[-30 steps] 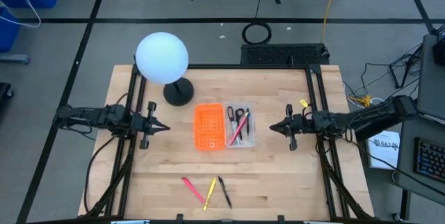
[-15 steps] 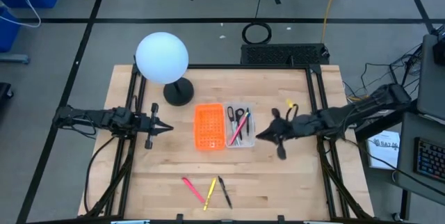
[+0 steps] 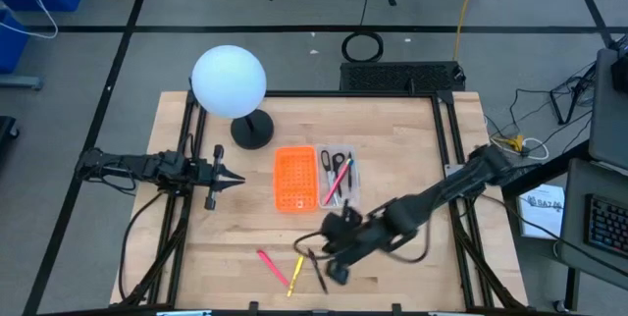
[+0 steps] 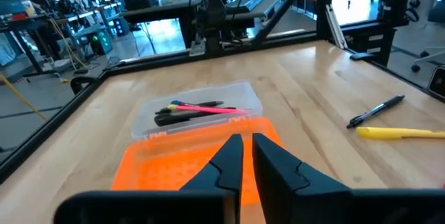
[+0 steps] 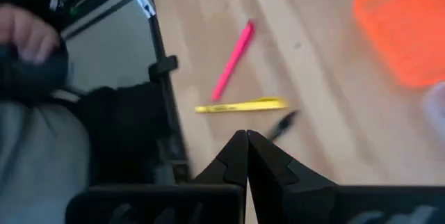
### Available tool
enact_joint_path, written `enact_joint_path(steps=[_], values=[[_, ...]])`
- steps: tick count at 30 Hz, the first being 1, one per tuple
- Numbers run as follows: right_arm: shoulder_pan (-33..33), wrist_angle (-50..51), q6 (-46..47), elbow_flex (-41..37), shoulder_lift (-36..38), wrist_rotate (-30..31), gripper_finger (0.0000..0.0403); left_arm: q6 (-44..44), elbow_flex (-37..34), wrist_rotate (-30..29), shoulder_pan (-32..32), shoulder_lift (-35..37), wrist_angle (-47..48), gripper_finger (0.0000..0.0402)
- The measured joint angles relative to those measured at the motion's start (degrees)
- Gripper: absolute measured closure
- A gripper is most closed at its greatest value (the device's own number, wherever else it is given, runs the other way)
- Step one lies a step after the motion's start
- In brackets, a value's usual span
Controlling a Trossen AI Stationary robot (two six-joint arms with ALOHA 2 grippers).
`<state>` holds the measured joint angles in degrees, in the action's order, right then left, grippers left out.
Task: Pick & place school supplies into a supply box
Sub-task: Put the black pen into the orange supply box
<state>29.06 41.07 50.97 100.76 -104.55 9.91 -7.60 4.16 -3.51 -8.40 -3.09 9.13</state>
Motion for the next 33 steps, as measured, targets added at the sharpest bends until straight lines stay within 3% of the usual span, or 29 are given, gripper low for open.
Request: enact_joint_path(steps=[5,9,14,18,23,28,33], values=[[0.0,0.0,16.1,5.7,-9.0,-6.9,0.0403,0.0,-0.1,-0.6,0.0,0.0,-0.6,0.0356],[0.0,0.9,22.3,5.8,-13.5,-8.4,0.0401,0.2,-0.1,-0.6,0.0,0.0,-2.7,0.0355],[-0.1,-0.3,28.1,5.8,-16.1,-10.3,0.0352,0.0,-0.1,-0.6,0.0,0.0,-3.7,0.0355],[-0.2,-0.1,31.1,5.8,-17.5,-11.3,0.0279,-1.3,-0.1,-0.6,0.0,0.0,-4.1,0.0355],[-0.7,1.1,33.5,4.4,-17.4,-5.3,0.0206,-2.5,-0.1,-0.6,0.0,0.0,-4.8,0.0355],[-1.1,0.6,32.5,3.5,-17.7,-2.6,0.0192,-2.9,-0.1,-0.6,0.0,0.0,-4.7,0.0355],[-1.3,-2.2,32.4,3.3,-20.4,-6.2,0.0198,-2.8,-0.1,-0.7,0.0,0.0,-4.6,0.0355]])
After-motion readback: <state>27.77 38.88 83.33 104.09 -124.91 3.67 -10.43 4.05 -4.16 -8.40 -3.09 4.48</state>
